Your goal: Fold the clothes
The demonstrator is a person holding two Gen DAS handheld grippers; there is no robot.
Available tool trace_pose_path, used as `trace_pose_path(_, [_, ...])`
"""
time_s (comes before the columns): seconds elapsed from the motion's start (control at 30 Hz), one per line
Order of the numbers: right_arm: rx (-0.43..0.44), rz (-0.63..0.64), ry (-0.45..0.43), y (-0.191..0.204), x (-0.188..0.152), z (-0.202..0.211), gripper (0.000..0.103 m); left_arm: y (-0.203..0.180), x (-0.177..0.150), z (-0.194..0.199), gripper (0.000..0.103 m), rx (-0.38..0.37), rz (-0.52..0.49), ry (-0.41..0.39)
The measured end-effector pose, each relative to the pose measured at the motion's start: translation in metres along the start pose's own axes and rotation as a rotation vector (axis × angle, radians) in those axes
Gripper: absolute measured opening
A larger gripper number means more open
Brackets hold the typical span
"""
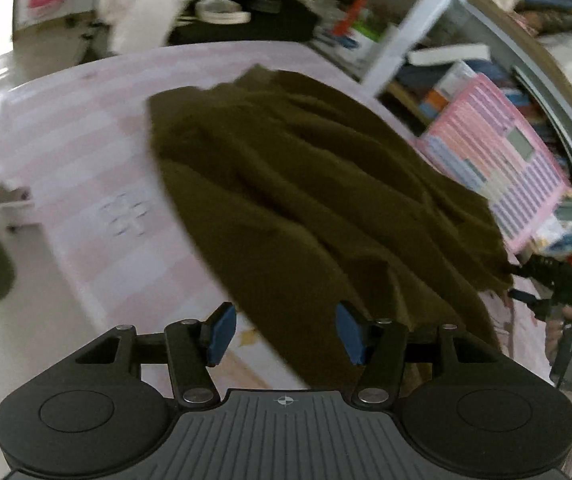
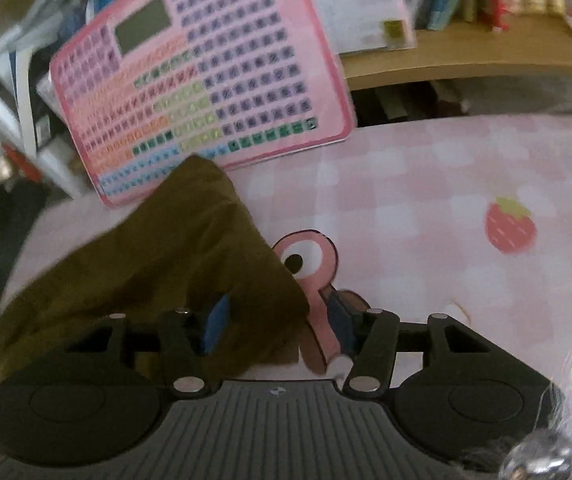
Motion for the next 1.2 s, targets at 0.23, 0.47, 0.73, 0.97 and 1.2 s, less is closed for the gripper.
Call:
trace_pose_path(0.23, [0.099, 0.158, -0.140, 0.035, 0.027, 0.052, 0.008, -0.007, -0.006, 0.008, 0.056, 0.023, 0.039, -0.029])
trace_pose_path(0.47, [0.042, 0.122, -0.293, 0.017, 0.049, 0.103, 0.051, -0.015, -0.009, 0.009, 0.056, 0.016, 0.044, -0.039])
trace_pose_path(0.73, [-0.044, -0.071, -0.149, -0.050, 0.022, 0.074, 0.049, -0.008, -0.010, 0.012, 0.056, 0.040, 0.070, -0.042])
trace_pose_path(0.97, [0.088, -0.361, -0.023, -0.042, -0.021, 0.052, 0.049, -0.016, -0.011, 0.010, 0.056, 0.026, 0.042, -0.035])
trace_pose_path(1.2, [0.174, -0.587, 0.003, -0.028, -0.039, 0.038, 0.009, -0.012, -0.012, 0.014, 0.056, 0.033, 0.055, -0.044])
Point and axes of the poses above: each gripper's, at about its wrist camera, not at the fingertips, and z roughly against the way its jaws point, y to its left, x to its top, the point moved 8 cm from there along -z, roughly the way its jaws point
